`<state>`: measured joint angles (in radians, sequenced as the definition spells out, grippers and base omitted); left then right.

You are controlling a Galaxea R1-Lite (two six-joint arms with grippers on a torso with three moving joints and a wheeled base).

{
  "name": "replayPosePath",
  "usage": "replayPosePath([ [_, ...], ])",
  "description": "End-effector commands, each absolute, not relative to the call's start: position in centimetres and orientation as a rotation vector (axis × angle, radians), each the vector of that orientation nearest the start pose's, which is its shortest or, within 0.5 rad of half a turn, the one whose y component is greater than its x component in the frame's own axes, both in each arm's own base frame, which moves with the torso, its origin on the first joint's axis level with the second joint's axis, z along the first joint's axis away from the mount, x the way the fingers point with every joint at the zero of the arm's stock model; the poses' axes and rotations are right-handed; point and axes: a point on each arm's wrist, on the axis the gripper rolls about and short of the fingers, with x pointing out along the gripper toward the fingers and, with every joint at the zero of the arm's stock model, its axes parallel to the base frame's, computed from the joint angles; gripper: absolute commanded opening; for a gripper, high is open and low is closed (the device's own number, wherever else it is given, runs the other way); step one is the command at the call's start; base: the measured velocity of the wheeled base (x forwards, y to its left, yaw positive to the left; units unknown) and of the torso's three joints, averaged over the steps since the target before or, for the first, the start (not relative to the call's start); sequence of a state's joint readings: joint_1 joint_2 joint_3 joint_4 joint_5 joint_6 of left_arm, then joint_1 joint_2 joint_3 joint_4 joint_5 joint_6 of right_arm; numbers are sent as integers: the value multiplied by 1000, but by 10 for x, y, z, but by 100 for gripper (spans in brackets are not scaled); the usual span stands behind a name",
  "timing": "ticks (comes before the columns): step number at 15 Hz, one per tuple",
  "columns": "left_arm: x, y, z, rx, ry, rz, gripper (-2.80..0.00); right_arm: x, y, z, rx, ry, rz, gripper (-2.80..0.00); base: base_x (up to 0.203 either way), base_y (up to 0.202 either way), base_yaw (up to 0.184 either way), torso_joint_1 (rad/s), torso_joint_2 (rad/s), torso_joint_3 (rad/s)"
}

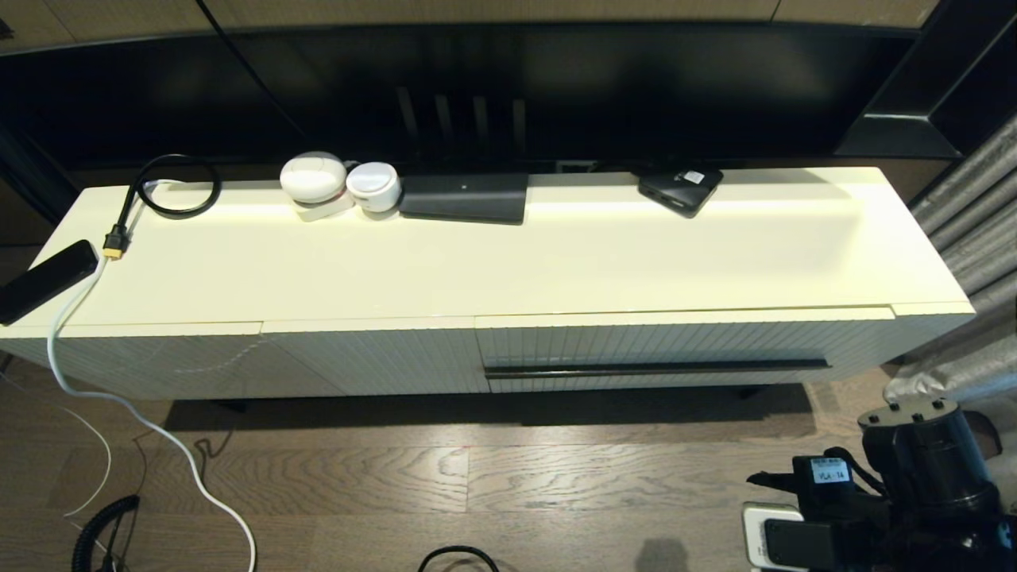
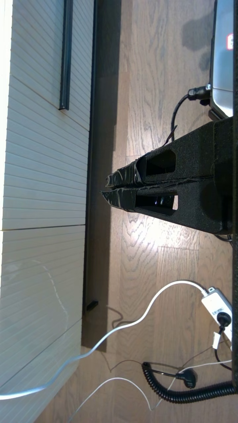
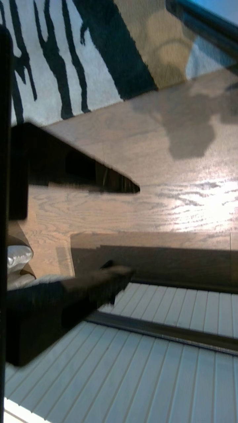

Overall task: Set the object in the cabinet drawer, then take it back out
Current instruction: Open the drawer

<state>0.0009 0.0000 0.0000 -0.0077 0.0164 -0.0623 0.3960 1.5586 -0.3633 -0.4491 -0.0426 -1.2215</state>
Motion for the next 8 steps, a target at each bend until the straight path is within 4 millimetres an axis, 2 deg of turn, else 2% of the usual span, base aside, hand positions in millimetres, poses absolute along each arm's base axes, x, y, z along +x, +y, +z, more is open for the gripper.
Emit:
replayPosePath([
  [1, -23, 0, 76, -63, -8, 18, -280, 181, 76, 94, -1320, 434, 763, 0, 0, 0, 0, 0, 0, 0],
  [4, -23, 0, 76, -63, -8, 18, -280, 182, 76, 88, -1321, 466, 781, 0, 0, 0, 0, 0, 0, 0],
  [8, -23, 0, 76, -63, -7, 17, -280, 197, 82, 71, -1320, 529, 817, 0, 0, 0, 0, 0, 0, 0],
])
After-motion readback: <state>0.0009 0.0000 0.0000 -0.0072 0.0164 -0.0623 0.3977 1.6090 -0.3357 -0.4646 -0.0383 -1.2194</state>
